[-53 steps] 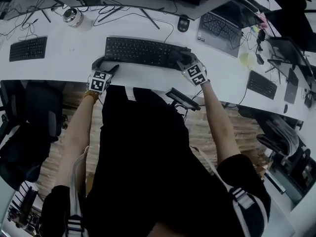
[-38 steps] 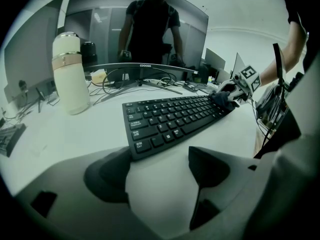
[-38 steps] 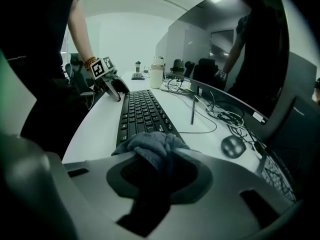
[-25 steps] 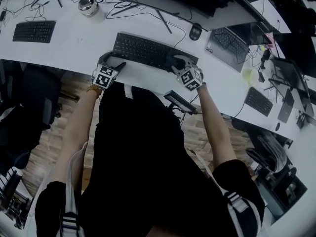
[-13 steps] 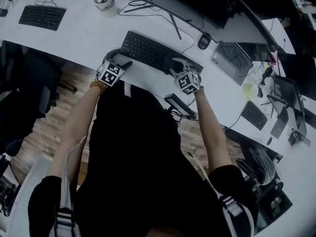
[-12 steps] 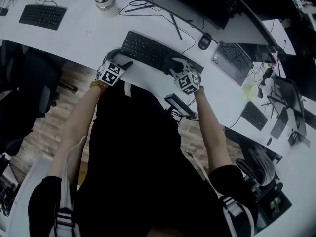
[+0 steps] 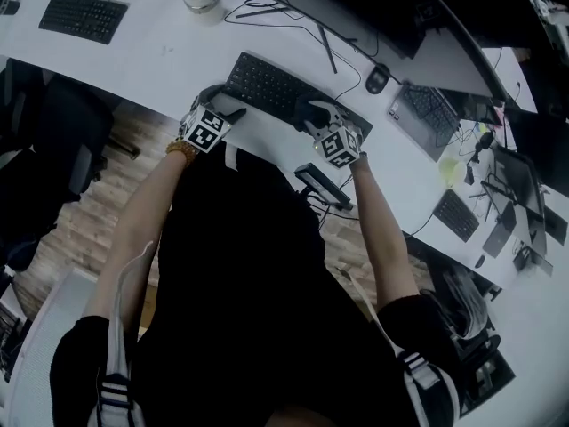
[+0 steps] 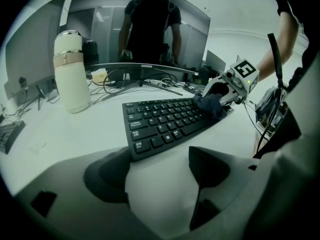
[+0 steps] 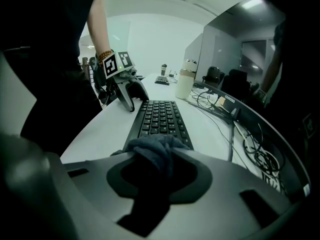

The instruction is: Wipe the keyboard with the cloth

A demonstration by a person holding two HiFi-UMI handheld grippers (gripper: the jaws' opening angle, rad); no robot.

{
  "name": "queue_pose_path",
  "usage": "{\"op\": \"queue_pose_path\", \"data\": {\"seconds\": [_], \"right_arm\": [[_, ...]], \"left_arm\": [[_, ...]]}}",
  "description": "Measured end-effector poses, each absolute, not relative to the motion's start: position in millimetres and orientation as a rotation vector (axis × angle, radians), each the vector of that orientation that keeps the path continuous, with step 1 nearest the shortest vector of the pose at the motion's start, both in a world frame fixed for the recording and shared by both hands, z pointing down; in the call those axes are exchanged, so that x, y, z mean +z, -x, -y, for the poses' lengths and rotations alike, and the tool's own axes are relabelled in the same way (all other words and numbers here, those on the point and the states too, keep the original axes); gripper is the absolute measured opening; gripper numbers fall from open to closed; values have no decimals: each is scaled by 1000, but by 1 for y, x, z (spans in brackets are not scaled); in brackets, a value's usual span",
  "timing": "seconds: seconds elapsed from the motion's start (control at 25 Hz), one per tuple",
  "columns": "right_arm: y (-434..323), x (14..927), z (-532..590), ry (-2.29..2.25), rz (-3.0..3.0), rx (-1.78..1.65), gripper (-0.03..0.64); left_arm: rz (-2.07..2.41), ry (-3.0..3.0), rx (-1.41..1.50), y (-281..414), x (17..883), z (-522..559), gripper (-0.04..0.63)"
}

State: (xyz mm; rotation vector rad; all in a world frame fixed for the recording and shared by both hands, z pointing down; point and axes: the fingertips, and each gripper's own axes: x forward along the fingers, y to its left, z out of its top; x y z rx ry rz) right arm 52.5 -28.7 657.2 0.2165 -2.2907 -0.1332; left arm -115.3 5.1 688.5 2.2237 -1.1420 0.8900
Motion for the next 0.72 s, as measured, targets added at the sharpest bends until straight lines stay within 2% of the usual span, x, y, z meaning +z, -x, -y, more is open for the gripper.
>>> {"op": "queue_pose_path", "data": {"seconds": [0.72], "right_arm": [[5,656,35,-140,2324,-148,86]], "left_arm": [[1078,-2223,881,116,687,-7,362]]}}
